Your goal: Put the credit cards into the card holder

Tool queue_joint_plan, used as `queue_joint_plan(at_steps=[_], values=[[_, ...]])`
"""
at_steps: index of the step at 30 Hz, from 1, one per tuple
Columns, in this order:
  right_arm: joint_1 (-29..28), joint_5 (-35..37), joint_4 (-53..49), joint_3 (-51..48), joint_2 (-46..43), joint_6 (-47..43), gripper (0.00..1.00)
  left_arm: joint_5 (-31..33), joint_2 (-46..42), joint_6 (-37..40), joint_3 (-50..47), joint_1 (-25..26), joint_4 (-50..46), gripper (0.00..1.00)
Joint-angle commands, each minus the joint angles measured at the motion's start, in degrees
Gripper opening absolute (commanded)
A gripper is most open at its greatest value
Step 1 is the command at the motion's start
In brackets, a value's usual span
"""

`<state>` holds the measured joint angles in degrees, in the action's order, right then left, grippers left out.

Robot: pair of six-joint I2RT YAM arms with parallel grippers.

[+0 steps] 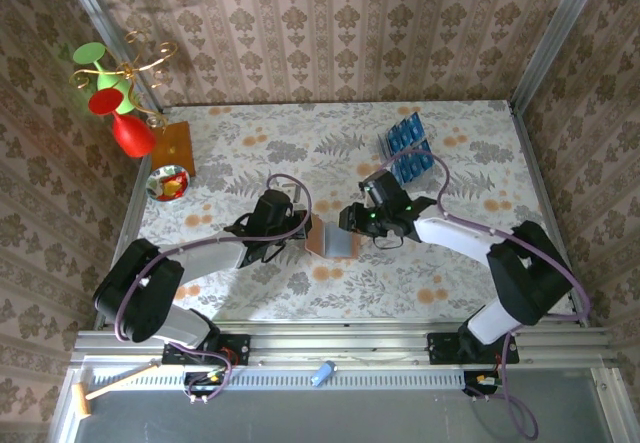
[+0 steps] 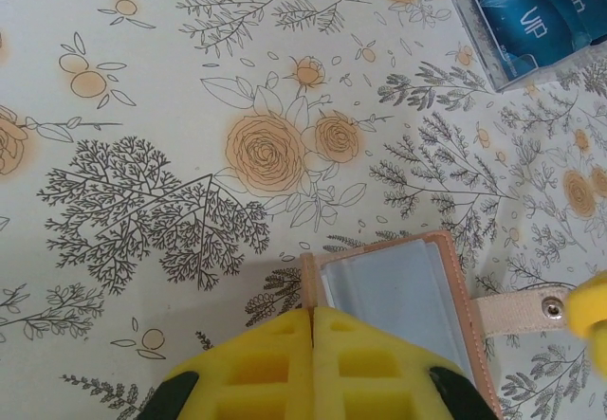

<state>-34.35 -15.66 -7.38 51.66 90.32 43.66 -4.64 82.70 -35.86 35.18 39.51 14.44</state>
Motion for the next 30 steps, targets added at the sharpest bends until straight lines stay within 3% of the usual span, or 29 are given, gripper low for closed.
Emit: queue_joint_plan(at_steps=[1, 4, 8, 13, 21, 30], values=[[-0.88, -2.18, 4.37, 0.65, 3.47, 2.41, 0.35, 0.56, 0.21, 2.19, -0.11, -0.52, -2.06, 0.00], [-0.90, -1.63, 5.93, -0.43, 5.66, 2.93, 0.32, 0.88, -0.16, 2.71, -0.11, -0.53, -2.90, 0.04], [-0.90, -0.17, 6.11, -1.85, 7.18, 2.59, 0.29, 1.92, -0.76, 3.91, -0.45, -0.57, -4.36, 0.26], [-0.90, 0.67, 7.06, -3.70, 8.00, 2.56, 0.28, 4.30, -0.88, 6.63, -0.38, -0.66, -7.93, 0.43], [-0.91, 1.22, 6.77, -4.22, 9.05, 1.98, 0.27, 12.52, 0.38, 10.41, 1.37, -0.33, -17.98, 0.46], [-0.90, 1.25, 6.47, -3.62, 9.57, 2.43, 0.28, 15.30, 6.02, 13.08, 4.27, 1.10, -21.31, 0.48]])
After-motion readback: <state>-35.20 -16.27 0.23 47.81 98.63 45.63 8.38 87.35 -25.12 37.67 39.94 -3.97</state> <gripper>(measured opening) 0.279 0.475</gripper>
